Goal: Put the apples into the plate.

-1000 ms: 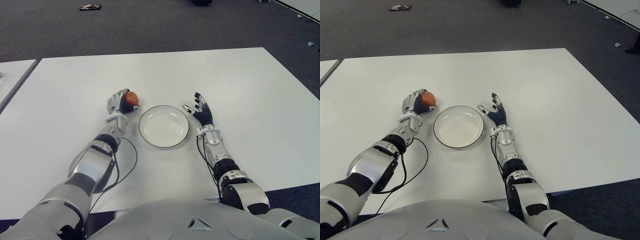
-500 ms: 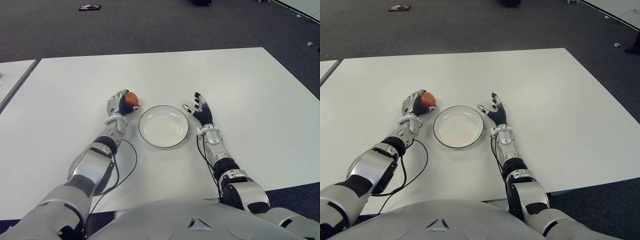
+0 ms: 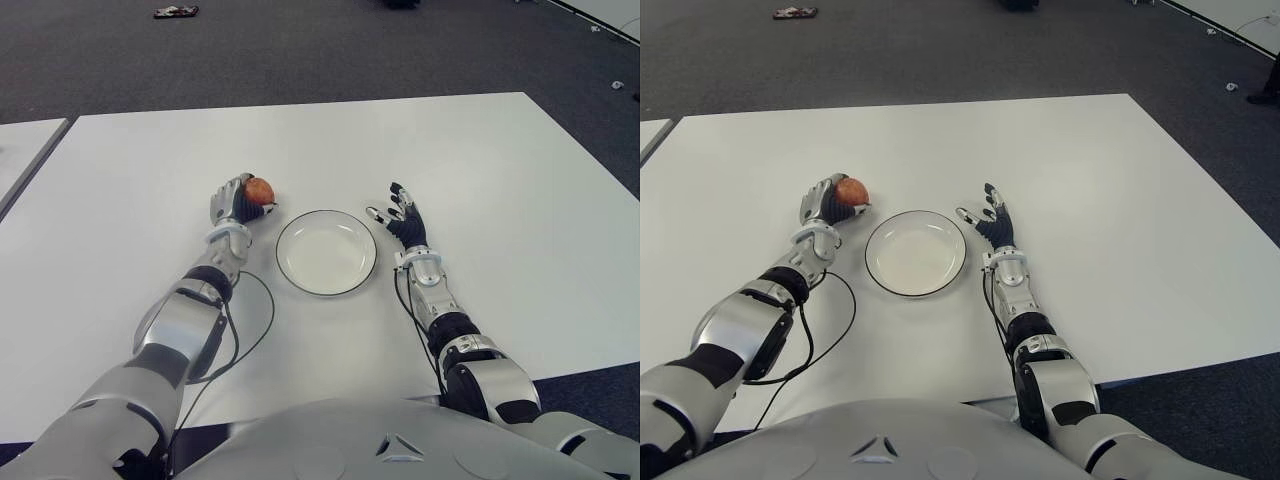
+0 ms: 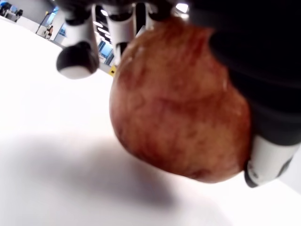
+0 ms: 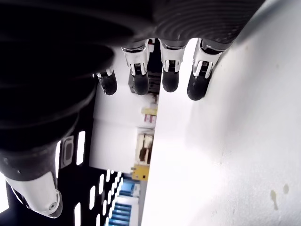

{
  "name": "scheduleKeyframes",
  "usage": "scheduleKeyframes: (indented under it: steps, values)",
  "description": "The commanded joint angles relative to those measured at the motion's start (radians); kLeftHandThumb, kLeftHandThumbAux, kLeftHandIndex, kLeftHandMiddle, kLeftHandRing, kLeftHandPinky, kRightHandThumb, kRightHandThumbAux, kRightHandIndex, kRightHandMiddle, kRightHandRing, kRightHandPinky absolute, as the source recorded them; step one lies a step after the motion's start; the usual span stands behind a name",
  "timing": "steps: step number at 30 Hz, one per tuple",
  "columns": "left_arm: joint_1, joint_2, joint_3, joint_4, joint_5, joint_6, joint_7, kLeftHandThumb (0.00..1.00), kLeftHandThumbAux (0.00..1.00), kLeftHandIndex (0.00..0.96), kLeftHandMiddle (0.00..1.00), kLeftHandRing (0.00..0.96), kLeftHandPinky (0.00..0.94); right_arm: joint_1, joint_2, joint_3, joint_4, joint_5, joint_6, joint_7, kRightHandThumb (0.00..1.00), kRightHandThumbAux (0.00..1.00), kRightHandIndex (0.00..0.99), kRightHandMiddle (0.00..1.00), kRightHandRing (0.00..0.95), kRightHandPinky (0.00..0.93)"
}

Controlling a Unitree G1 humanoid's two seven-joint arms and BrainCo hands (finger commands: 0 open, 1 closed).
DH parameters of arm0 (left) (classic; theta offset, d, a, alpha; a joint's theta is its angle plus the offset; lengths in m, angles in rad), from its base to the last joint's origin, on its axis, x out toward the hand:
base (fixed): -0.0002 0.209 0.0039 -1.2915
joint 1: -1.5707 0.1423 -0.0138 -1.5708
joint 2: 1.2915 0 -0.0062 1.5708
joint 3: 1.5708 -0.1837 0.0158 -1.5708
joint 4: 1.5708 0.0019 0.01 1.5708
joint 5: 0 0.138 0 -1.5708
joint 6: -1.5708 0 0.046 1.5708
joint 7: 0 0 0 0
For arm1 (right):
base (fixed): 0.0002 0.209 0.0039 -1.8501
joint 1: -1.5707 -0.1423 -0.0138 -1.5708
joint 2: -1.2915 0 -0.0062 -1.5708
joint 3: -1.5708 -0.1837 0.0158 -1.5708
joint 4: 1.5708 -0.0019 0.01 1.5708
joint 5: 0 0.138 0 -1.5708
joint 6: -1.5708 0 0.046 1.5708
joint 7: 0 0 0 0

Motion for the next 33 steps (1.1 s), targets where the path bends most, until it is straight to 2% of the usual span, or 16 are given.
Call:
scheduleKeyframes:
  steps: [1,7,11,20,29,33]
  values:
    - [-0.053,0.019,0.028,-0.075,-0.022,-0.077,0.042,0.505,0.749,0.792,0.887,0.869,0.865,0.043,0.011,0.007,0.063,0.001,0.063,0.012,0.153,0.695,0.0,0.0,0.024,0.076]
    - [-0.024,0.036,0.04,-0.216,-0.017,-0.178,0.081,0.503,0.752,0.786,0.884,0.877,0.866,0.043,0.012,0.007,0.065,0.001,0.054,0.011,0.154,0.688,0.0,0.001,0.023,0.069]
    - [0.009,0.041,0.046,-0.336,-0.014,-0.219,0.084,0.501,0.748,0.788,0.885,0.883,0.872,0.044,0.015,0.006,0.062,0.003,0.049,0.013,0.156,0.683,0.0,0.002,0.023,0.067]
    - [0.076,0.028,0.046,-0.567,0.001,-0.249,0.055,0.503,0.733,0.769,0.887,0.893,0.885,0.045,0.015,0.006,0.059,0.005,0.046,0.016,0.158,0.674,0.0,0.005,0.026,0.076]
    - [0.122,0.016,0.048,-0.719,-0.021,-0.288,-0.038,0.499,0.74,0.792,0.892,0.898,0.883,0.044,0.014,0.007,0.059,0.004,0.043,0.017,0.162,0.67,0.0,0.004,0.024,0.065]
    - [0.154,0.012,0.05,-0.81,-0.017,-0.283,-0.08,0.492,0.747,0.802,0.895,0.9,0.883,0.045,0.014,0.008,0.057,0.002,0.043,0.015,0.161,0.668,0.0,0.003,0.022,0.065]
